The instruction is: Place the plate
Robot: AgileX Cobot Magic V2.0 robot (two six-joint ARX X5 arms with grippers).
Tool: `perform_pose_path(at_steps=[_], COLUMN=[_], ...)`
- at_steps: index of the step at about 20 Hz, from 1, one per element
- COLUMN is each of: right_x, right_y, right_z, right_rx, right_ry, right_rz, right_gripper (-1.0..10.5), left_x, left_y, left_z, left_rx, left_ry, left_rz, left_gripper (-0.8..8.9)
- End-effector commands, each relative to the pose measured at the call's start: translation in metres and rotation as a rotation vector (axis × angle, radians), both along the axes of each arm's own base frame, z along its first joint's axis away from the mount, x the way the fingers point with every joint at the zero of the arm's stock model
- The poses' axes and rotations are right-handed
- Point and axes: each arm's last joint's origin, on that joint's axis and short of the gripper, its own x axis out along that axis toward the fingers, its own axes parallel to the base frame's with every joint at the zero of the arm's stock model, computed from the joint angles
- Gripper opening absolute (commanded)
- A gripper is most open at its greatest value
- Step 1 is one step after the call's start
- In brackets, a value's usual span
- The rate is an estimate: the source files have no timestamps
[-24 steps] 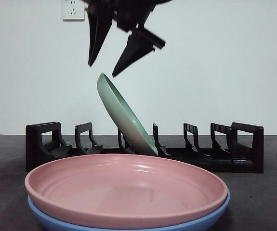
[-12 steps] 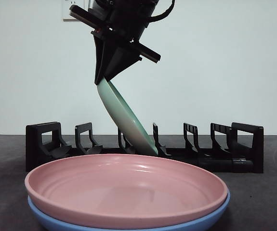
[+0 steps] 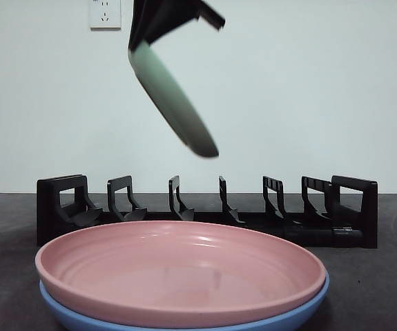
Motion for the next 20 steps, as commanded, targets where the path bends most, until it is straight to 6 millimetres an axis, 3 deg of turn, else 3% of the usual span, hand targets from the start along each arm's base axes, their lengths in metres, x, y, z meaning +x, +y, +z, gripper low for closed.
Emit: perform_pose_path(at_steps=[1,6,10,14,20], right_x=[-0.016,-0.049,-0.09,-0.135,-0.189], right_y=[0.004,-0.007,-0.037,-0.066,-0.079], right_z=[0.021,0.028,0.01,-0.007,-0.025], right_rx=[0.0,0.009,0.092,0.046,-0.037], right_ry=[-0.106,-0.191,-0.295,-0.433,-0.432], right_rz=[0.121,0.12,0.129,0.091,0.233], right_gripper=[0.1,0.1,0.1,0.1,0.1], left_x=[0.0,0.0,0.0,0.0,0.0], left_y=[0.001,0.001,0.001,0.001,0.001], left_z=[0.005,0.005,0.005,0.005,0.005], left_rx=[0.014,0.021,0.021,0.021,0.007], left_ry=[-0.027,-0.031,-0.031,-0.031,-0.028], left_rz=[0.017,0.034,0.035,0.036,0.049], left_gripper=[2.8,2.8,2.8,2.8,2.8])
